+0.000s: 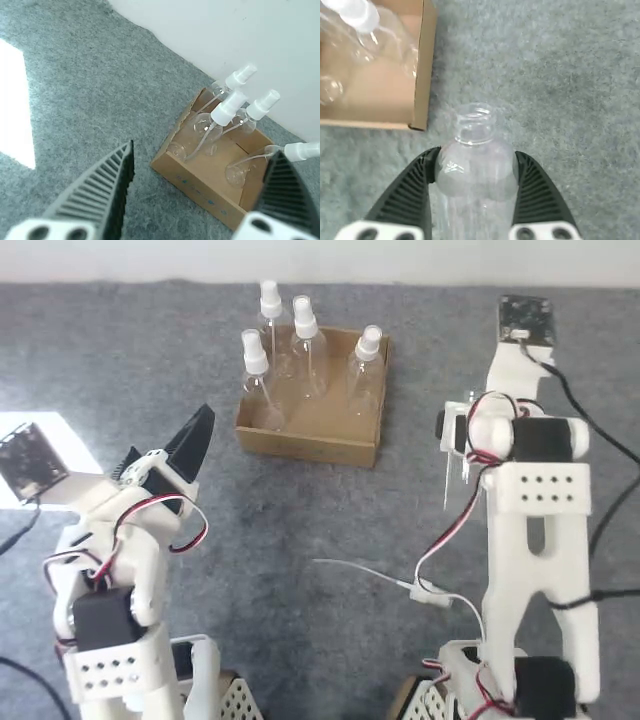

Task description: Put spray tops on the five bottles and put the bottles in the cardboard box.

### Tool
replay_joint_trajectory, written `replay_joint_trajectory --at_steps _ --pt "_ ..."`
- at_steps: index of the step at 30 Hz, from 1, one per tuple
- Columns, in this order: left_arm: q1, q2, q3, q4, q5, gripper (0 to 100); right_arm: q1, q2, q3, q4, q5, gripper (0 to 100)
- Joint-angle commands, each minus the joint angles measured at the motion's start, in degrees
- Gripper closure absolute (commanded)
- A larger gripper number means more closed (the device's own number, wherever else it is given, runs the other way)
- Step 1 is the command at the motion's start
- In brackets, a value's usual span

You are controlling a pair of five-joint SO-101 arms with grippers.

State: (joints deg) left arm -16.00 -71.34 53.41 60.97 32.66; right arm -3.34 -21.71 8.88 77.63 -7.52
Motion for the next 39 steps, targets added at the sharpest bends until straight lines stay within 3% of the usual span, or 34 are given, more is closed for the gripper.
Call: replay_joint_trajectory --at_steps 1,10,23,33,39 --pt "-0.4 -0.7 -0.4 -1.6 0.2 62 0.7 -5.6 1.0 -0.7 -3.3 98.5" --pt "3.8 -0.7 -0.5 -1.2 -6.1 62 2.7 -17.6 15.4 -11.5 -3.5 98.3" --pt "24.5 -0.2 -0.9 4.9 -25.3 62 16.5 -33.7 41.6 -36.5 -3.6 98.3" --pt "32.4 0.1 -5.0 12.6 -34.1 67 26.1 -33.6 42.8 -39.0 -4.0 98.6" --pt "39.6 11.6 -9.0 16.8 -40.4 67 29.7 -33.6 42.9 -38.8 -13.3 98.3"
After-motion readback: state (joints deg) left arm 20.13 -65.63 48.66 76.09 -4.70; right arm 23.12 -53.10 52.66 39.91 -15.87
